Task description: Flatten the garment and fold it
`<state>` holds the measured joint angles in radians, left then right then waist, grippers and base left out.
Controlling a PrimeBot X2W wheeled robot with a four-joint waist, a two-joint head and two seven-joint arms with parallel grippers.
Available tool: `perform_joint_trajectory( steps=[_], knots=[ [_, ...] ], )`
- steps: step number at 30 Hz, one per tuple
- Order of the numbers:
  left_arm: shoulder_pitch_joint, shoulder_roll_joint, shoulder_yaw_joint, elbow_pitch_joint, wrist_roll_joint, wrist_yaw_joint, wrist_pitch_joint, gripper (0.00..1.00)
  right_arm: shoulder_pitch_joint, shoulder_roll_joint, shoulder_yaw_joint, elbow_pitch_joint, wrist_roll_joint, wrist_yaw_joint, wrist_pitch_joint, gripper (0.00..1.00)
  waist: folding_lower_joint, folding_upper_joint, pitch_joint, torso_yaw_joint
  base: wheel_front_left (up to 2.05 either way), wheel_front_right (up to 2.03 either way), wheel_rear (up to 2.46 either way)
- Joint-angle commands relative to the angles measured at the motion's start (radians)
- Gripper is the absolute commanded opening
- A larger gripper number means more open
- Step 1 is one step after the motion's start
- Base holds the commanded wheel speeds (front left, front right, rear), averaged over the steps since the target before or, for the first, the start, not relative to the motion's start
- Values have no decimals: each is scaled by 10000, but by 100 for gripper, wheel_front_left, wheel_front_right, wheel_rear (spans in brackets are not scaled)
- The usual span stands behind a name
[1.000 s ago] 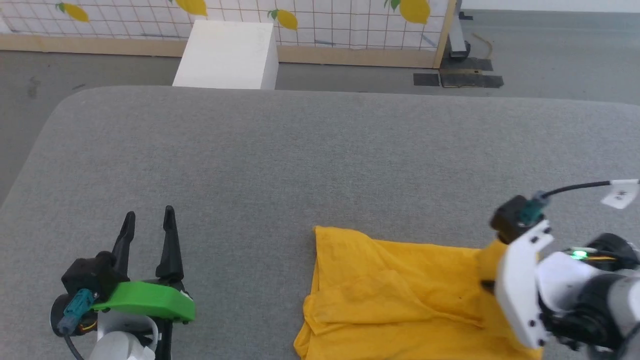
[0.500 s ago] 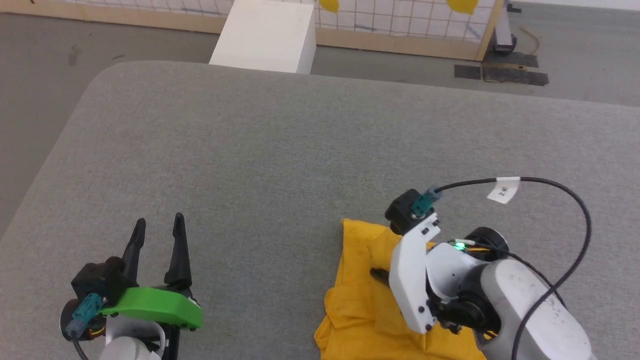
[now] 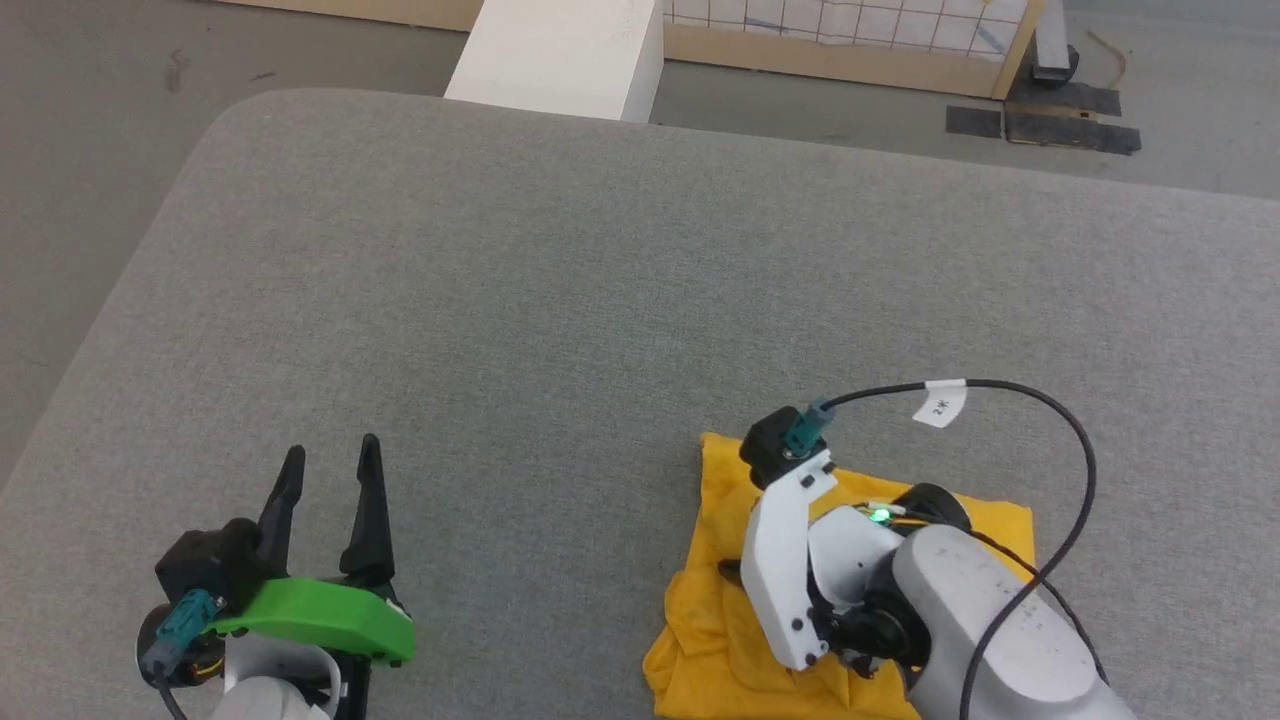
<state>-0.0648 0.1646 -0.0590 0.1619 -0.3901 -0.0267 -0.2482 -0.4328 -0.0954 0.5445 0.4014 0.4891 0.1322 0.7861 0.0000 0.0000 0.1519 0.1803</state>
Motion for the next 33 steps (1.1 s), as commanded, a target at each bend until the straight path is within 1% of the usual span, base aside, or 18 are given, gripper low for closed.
perform_joint_trajectory(
  steps=[1,6,10,14,17,20,23,28,33],
  knots=[
    [-141,-35,-23,39,1,-50,-46,100,-169,95,106,96,50,-15,-160,100,0,0,-45,-51,0,0,0],
    [-144,23,-47,124,12,-72,-58,100,-460,302,681,-170,596,-15,-549,100,0,0,-285,-220,0,0,0],
    [-49,90,-56,129,7,-53,-30,100,-603,386,1135,-880,1380,-15,-908,100,0,0,-562,-444,0,0,0],
    [16,177,-91,92,55,-20,5,100,-718,275,1162,-1603,1545,-15,-1424,100,0,0,-839,-752,0,0,0],
    [49,257,-102,20,180,91,4,100,-652,-73,657,-2151,1148,-15,-2111,100,0,0,-1047,-1042,0,0,0],
    [76,319,-86,-135,341,226,-25,100,-324,-422,-243,-2630,307,-15,-2869,100,0,0,-1187,-1361,0,0,0],
    [102,337,-95,-249,426,293,-44,100,292,-604,-1194,-3030,-519,-15,-3231,100,0,0,-1224,-1635,0,0,0],
    [147,328,-102,-425,535,389,-76,100,1725,-600,-2634,-3544,-1693,-15,-3130,100,0,0,-1071,-1991,0,0,0],
    [124,203,-101,-452,523,412,-102,100,2908,-502,-3353,-3499,-2491,-15,-2656,100,0,0,-811,-2034,0,0,0]
  ],
)
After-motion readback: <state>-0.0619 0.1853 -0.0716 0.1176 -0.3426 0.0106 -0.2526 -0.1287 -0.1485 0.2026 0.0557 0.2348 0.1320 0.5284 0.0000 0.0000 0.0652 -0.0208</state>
